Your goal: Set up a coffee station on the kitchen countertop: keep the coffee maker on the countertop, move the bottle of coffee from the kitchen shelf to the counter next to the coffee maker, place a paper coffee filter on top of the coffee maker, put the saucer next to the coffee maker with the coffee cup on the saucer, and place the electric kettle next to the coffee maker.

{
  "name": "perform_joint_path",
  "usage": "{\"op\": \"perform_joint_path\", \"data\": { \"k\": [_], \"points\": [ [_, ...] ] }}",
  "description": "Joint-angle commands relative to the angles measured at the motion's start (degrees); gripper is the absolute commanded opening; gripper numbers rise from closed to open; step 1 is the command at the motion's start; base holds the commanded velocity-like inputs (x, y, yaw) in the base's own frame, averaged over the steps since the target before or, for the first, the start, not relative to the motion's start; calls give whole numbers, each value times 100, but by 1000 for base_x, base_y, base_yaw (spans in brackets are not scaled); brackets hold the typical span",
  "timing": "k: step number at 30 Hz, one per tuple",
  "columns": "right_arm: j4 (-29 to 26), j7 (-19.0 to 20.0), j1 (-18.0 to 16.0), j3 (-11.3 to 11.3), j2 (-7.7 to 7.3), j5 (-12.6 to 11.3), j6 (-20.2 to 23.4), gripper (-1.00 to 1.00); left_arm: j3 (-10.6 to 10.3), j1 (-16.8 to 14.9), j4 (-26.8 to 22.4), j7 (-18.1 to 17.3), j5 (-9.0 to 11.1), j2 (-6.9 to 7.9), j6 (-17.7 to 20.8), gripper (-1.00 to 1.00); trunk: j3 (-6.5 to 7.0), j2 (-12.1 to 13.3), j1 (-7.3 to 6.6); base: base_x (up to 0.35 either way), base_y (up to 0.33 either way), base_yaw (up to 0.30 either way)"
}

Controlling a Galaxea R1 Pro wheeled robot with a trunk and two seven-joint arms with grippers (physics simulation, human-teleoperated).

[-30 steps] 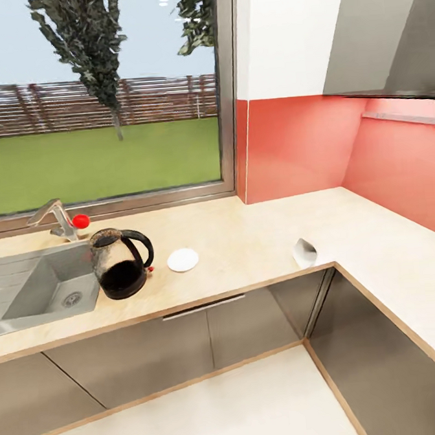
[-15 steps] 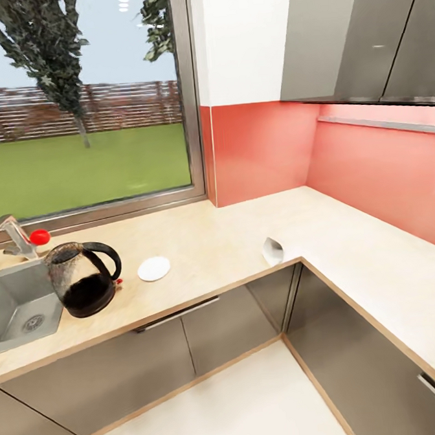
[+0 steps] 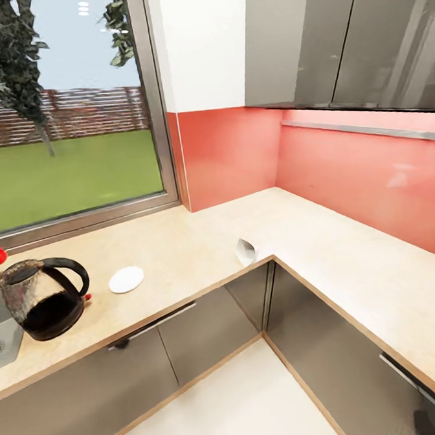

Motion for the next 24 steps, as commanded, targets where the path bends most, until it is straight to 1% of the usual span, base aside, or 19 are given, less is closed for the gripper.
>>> {"op": "perform_joint_path", "data": {
  "k": [1, 5, 14, 17, 19, 24],
  "points": [
    [0, 2, -2, -2, 1, -2, -17, 100, 13, 1, -4, 4, 2, 0, -17, 100, -6, -9, 3, 0, 0, -157],
    [-6, 2, -2, 0, 2, 4, -18, 100, 16, 1, -4, 3, 7, -1, -24, 100, -1, -9, 3, 0, 0, -60],
    [-7, 2, -2, 5, -15, 10, -23, 100, 15, 1, 4, 6, -10, 30, -14, 100, 0, -9, 3, 0, 0, -4],
    [-13, -19, -2, -7, -13, -1, -20, 100, 15, -3, 5, 6, -19, 55, -13, 100, 0, -9, 3, 0, 0, 0],
    [-15, -26, -2, -9, -8, -5, -19, 100, 18, -6, 2, 6, -10, 108, -18, 100, 0, -9, 3, 0, 0, 0],
    [-20, -25, -2, -17, -7, -12, -18, 100, 21, -7, -3, 6, 4, 132, -20, 100, 0, -9, 3, 0, 0, 0]
  ]
}}
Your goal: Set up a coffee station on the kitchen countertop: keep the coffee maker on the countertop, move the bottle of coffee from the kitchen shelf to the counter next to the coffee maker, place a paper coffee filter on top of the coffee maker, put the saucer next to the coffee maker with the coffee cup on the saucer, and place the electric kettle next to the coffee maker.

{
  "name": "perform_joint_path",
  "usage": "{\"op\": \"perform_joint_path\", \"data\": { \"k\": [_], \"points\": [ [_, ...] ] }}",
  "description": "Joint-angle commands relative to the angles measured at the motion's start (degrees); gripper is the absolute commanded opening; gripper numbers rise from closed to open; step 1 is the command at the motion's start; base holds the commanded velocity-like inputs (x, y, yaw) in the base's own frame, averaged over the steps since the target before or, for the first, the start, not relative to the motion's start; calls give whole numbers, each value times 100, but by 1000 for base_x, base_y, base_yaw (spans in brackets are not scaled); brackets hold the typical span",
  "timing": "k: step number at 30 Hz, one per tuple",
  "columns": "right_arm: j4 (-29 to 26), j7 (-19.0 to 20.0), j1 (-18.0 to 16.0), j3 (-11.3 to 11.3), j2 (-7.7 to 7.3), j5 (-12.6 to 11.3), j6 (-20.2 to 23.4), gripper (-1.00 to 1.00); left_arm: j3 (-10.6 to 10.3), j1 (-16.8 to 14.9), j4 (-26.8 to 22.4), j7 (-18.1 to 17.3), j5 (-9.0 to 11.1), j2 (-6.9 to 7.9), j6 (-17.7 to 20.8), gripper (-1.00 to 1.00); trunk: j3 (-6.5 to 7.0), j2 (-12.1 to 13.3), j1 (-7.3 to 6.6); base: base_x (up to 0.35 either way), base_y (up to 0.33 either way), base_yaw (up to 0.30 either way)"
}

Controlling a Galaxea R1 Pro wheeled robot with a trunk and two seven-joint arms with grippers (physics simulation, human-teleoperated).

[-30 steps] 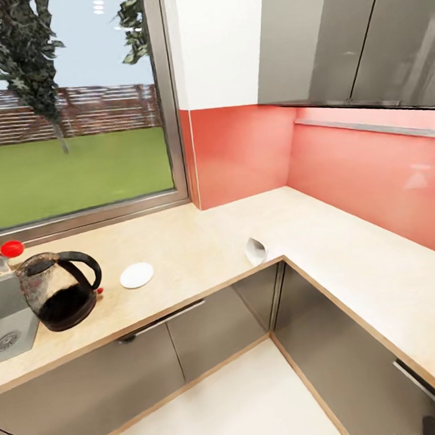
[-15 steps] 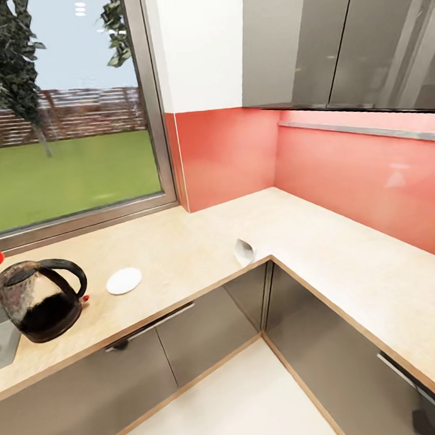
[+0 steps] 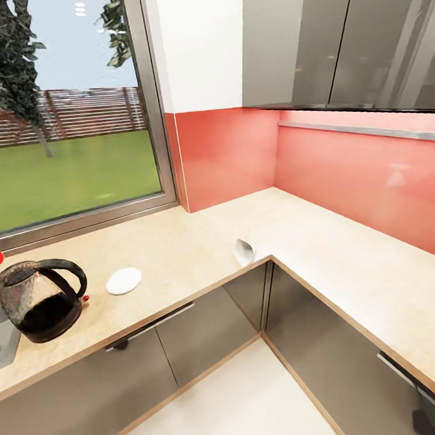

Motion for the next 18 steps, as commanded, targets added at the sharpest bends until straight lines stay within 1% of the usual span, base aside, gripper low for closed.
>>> {"op": "perform_joint_path", "data": {
  "k": [1, 3, 5, 6, 7, 8, 9, 10, 11, 14, 15, 16, 18],
  "points": [
    [-5, -1, -2, -2, 1, -3, -18, 100, 13, 0, -4, 4, 1, -1, -16, 100, -9, -10, 3, 0, 0, 0],
    [-112, -6, -2, -2, -1, 2, -18, 100, -1, 0, -6, -1, -12, -5, -26, 100, -9, -10, 3, 0, 0, 0],
    [-391, -8, -2, -4, -25, 8, -13, 100, -27, 0, -11, -5, -28, -14, -38, 100, -9, -10, 3, 0, 0, 0],
    [-2516, -26, -2, -5, -58, 26, 19, 100, -3, 0, -10, -5, 16, -8, -63, 100, -9, -10, 3, 0, 0, 0],
    [-2852, -26, -2, -5, -59, 26, 27, 100, 3, 0, -8, -5, 25, -6, -65, 100, -9, -10, 3, 0, 0, 0],
    [-3321, -27, -6, -5, -59, 27, 35, 100, 12, 0, -7, -5, 32, -6, -63, 100, -9, -10, 3, 0, 0, 0],
    [-3601, -28, -14, -4, -57, 27, 41, 100, 16, 0, -6, -5, 38, -8, -63, 100, -9, -10, 3, 0, 0, 0],
    [-3733, -30, -24, -2, -56, 27, 43, 100, 18, 0, -6, -5, 40, -7, -64, 100, -9, -10, 3, 0, 0, 0],
    [-3991, -39, -62, 0, -54, 27, 46, 100, 20, 0, -6, -5, 43, -7, -62, 100, -9, -10, 3, 0, 0, 0],
    [-4469, -150, -202, 2, -51, 25, 65, 100, 17, 0, -5, -5, 43, -7, -60, 100, -9, -10, 3, 0, 0, 0],
    [-4688, -266, -294, 3, -49, 23, 112, 100, 16, 0, -5, -5, 39, -5, -56, 100, -9, -10, 3, 0, 0, 0],
    [-4791, -335, -345, 3, -48, 22, 158, 100, 16, 0, -5, -5, 38, -5, -55, 100, -9, -10, 3, 0, 0, 0],
    [-5063, -574, -533, 3, -45, 16, 371, 100, 19, 0, -3, -5, 34, 4, -49, 100, -9, -10, 3, 0, 0, 0]
  ]
}}
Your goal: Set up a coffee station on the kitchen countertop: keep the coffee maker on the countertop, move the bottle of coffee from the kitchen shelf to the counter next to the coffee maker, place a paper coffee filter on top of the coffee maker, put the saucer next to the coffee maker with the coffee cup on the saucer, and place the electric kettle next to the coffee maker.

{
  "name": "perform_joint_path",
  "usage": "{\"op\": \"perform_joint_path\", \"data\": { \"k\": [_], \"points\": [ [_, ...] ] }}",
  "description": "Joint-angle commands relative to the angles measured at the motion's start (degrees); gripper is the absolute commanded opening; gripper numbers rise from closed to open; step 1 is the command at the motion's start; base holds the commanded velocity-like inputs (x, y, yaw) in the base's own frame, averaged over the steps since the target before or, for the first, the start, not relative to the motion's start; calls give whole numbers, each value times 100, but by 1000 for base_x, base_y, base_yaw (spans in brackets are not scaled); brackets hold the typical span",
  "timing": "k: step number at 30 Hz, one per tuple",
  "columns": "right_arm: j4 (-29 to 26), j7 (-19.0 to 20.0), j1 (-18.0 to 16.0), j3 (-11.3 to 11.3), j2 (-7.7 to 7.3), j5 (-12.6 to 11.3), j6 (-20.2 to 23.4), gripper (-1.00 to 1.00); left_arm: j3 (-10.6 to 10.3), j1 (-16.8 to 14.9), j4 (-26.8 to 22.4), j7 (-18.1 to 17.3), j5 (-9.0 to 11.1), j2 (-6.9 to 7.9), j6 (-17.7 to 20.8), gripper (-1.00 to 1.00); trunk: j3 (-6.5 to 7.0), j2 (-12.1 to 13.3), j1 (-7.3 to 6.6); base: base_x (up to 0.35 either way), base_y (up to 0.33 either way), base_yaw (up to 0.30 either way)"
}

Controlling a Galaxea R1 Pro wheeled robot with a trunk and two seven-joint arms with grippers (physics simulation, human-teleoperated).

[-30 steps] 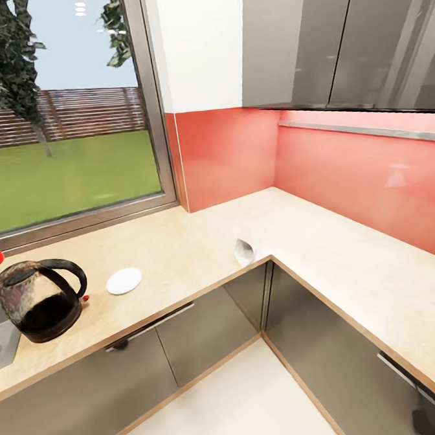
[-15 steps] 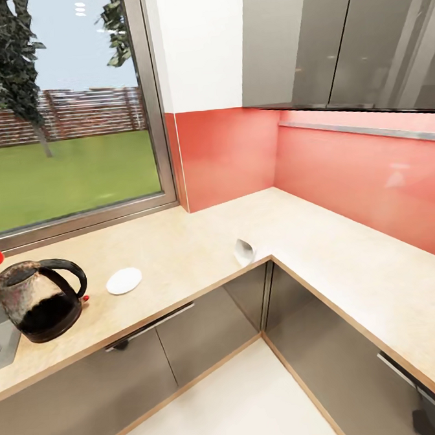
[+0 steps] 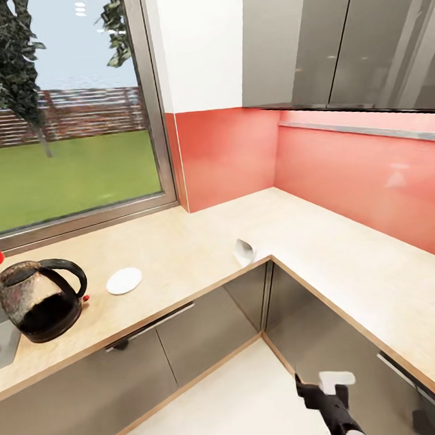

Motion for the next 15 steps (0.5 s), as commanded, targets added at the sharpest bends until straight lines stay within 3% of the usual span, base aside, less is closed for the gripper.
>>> {"op": "perform_joint_path", "data": {
  "k": [1, 7, 15],
  "points": [
    [-149, -167, -169, -2, 4, -6, 196, 100, 14, 0, -2, 6, 6, 4, -5, 100, -10, -10, 3, 0, 0, 0],
    [-388, -454, -1178, 4, 35, -17, 882, 100, 10, 0, 41, 11, 3, 6, 32, 100, -10, -10, 3, 0, 0, 0],
    [-438, -510, -2274, 6, 91, -18, 1245, 100, 6, 5, 77, 12, 1, 0, 38, 100, -10, -10, 3, 11, 3, 0]
  ]
}}
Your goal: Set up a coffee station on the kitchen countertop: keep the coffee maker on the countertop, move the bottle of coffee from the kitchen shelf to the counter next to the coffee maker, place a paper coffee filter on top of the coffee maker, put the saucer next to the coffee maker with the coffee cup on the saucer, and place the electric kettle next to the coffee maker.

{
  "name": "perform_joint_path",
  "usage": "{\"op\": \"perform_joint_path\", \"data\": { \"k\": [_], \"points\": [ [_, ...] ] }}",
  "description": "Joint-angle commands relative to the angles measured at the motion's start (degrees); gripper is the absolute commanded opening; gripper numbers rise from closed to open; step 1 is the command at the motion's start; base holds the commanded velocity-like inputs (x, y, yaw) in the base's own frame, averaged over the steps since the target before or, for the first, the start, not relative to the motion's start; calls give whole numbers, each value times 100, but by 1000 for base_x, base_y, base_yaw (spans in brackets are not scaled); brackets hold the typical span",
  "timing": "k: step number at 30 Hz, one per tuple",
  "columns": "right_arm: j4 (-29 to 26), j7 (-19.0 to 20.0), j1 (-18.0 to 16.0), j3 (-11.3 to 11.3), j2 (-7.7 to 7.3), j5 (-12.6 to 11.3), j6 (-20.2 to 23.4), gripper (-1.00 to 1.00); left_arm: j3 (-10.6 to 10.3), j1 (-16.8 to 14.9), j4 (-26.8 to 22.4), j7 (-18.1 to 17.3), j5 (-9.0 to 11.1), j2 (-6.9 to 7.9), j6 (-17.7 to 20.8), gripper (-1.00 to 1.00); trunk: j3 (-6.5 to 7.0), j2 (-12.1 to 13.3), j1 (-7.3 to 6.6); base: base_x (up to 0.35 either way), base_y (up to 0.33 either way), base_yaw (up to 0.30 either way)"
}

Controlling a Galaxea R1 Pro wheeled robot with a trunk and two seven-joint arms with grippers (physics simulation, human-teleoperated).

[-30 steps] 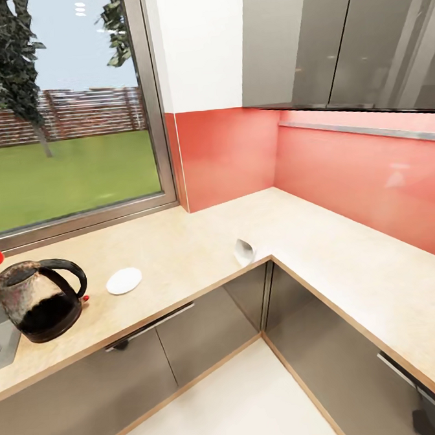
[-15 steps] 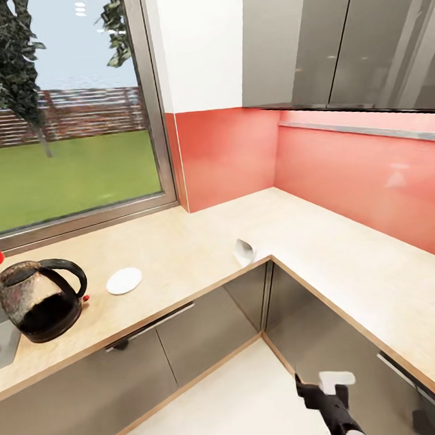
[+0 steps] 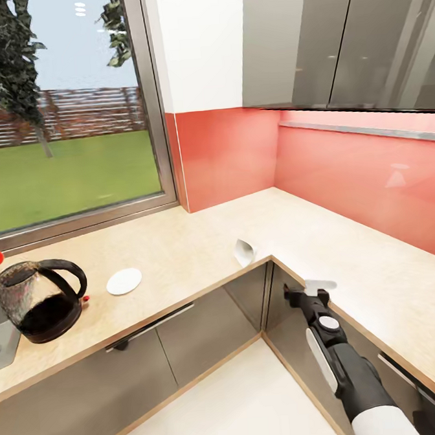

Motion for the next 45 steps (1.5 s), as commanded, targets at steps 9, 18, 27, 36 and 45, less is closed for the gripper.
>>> {"op": "perform_joint_path", "data": {
  "k": [9, 18, 27, 36, 45],
  "points": [
    [38, -550, -705, 31, 309, 19, 300, 100, 15, 19, 18, 21, 3, -5, -6, 100, -11, -10, 4, 215, 166, 0],
    [629, -609, -718, 40, 321, 29, 295, 100, 3, 20, 26, 22, -6, -9, 2, 100, -11, -10, 4, 123, 81, 0],
    [860, -593, -718, 40, 321, 8, 279, 100, 6, 20, 24, 24, -6, -19, 3, 100, -11, -10, 4, 177, 47, 0],
    [848, -601, -718, 34, 322, 3, 278, 100, 5, 20, 18, 22, -6, -34, -1, 100, -55, -10, 4, 9, 2, 63],
    [869, -602, -718, 33, 321, 3, 278, 100, 7, 20, 10, 21, -6, -56, 3, 100, -65, -10, 4, 16, 0, 19]
  ]
}}
